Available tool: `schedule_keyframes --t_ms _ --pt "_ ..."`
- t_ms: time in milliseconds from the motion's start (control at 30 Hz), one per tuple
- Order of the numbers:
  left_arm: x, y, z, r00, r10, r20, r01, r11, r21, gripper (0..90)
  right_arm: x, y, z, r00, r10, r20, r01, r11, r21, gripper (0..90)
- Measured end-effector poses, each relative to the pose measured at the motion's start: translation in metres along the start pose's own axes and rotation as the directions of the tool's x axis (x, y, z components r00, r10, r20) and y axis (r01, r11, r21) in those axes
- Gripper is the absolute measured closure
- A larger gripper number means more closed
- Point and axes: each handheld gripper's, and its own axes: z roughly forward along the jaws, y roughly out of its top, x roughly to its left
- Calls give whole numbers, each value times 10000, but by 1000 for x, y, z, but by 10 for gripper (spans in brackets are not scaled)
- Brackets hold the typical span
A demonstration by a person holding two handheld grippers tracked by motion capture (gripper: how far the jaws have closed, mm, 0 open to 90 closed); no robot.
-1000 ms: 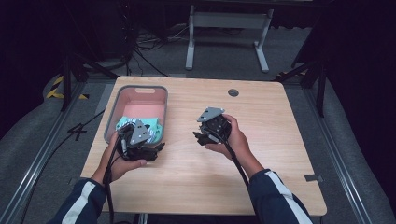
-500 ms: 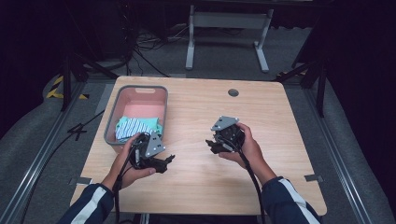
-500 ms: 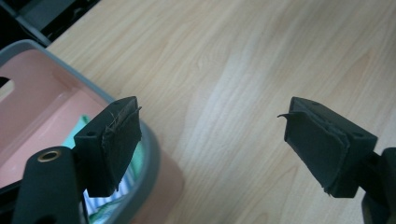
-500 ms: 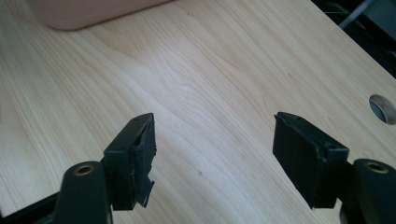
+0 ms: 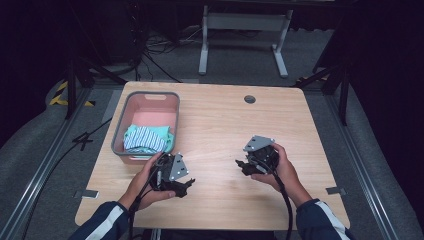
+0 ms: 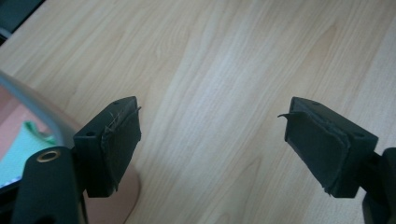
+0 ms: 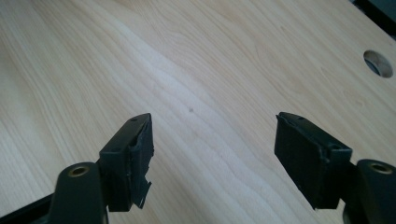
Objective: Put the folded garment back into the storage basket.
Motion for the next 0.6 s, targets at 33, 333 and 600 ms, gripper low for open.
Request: schedule_keyframes --t_ms 33,333,600 --pt "-1 -1 3 10000 53 58 -53 10000 32 185 -1 -4 -2 10000 -30 56 30 10000 20 291" --pt "-10 -12 22 9979 239 601 -257 9993 289 175 -7 -42 -12 9998 174 -41 -174 9998 -102 289" --pt "-14 -20 31 9972 144 738 -169 9993 346 169 -10 -83 -20 9990 452 -72 -454 9987 -229 285"
